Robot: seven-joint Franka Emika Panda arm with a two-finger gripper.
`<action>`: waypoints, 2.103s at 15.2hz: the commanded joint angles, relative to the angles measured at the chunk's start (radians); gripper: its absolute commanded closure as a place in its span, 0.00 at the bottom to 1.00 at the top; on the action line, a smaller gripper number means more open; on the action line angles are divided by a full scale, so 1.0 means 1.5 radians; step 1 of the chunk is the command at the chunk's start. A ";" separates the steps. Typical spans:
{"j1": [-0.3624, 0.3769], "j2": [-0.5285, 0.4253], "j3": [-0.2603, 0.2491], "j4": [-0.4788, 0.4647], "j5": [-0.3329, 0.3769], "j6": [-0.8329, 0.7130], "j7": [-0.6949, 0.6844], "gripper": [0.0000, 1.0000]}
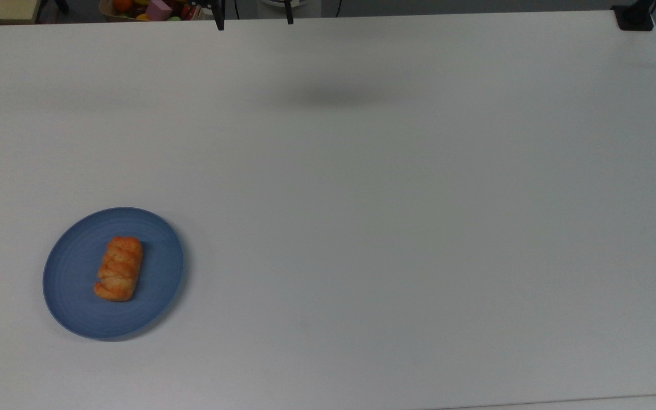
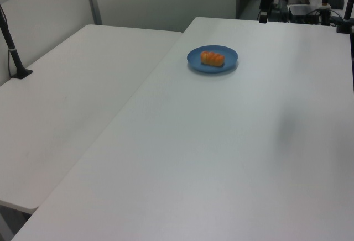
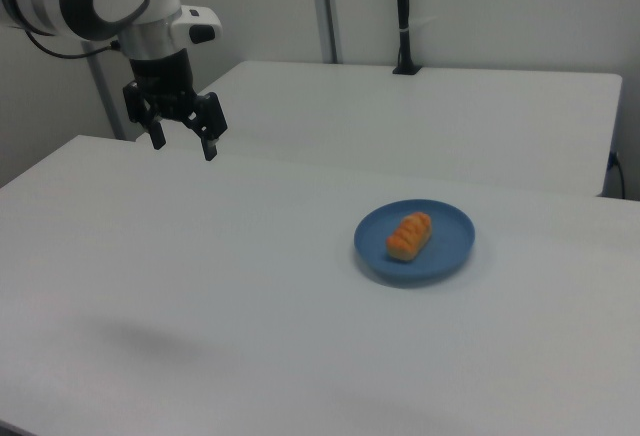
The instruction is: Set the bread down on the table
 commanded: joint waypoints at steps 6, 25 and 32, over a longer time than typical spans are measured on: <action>0.004 -0.007 -0.007 -0.014 -0.008 0.019 -0.011 0.00; -0.011 0.028 -0.003 0.016 -0.007 0.017 -0.012 0.00; -0.064 0.143 -0.010 0.166 -0.004 0.026 -0.072 0.00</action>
